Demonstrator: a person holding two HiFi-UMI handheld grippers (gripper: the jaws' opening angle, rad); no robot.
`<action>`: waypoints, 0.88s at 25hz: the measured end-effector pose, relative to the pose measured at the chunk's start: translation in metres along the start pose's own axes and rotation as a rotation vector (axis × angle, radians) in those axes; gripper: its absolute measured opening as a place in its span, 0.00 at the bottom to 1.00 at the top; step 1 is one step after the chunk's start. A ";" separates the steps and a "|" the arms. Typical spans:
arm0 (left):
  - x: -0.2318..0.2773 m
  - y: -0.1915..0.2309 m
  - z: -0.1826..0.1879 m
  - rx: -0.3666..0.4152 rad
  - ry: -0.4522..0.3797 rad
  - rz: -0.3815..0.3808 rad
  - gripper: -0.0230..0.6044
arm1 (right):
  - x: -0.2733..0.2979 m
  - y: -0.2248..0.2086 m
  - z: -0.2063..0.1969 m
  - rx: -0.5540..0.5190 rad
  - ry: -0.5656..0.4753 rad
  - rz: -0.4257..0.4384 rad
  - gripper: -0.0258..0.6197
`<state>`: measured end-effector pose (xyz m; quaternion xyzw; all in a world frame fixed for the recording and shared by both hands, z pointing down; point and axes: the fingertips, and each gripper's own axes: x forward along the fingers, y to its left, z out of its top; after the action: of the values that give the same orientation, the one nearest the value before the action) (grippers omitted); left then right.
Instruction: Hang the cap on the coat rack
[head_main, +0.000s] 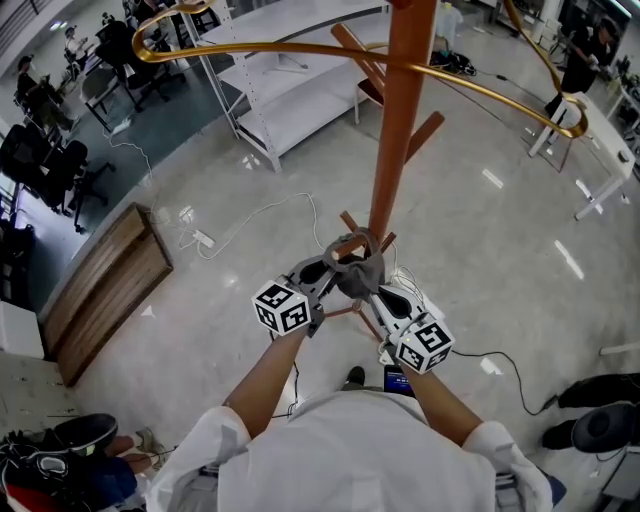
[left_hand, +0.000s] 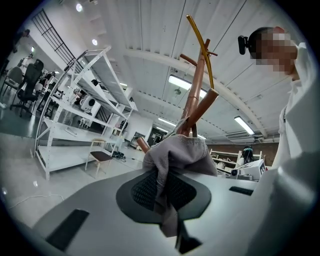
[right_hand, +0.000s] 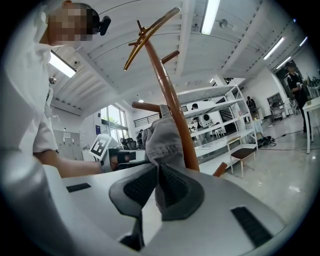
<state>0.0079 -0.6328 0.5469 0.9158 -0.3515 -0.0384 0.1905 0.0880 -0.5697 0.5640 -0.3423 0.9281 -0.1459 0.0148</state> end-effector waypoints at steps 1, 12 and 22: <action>0.002 0.001 0.000 -0.002 0.002 0.000 0.09 | 0.000 -0.001 0.000 -0.002 0.001 -0.002 0.09; 0.009 0.006 0.000 0.005 -0.001 0.001 0.09 | 0.004 -0.005 0.000 -0.031 0.013 -0.021 0.09; -0.020 0.004 -0.006 0.025 0.005 0.034 0.10 | -0.007 0.007 -0.002 -0.052 0.005 -0.038 0.09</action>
<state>-0.0084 -0.6206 0.5531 0.9121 -0.3670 -0.0282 0.1806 0.0882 -0.5594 0.5634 -0.3596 0.9250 -0.1227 0.0009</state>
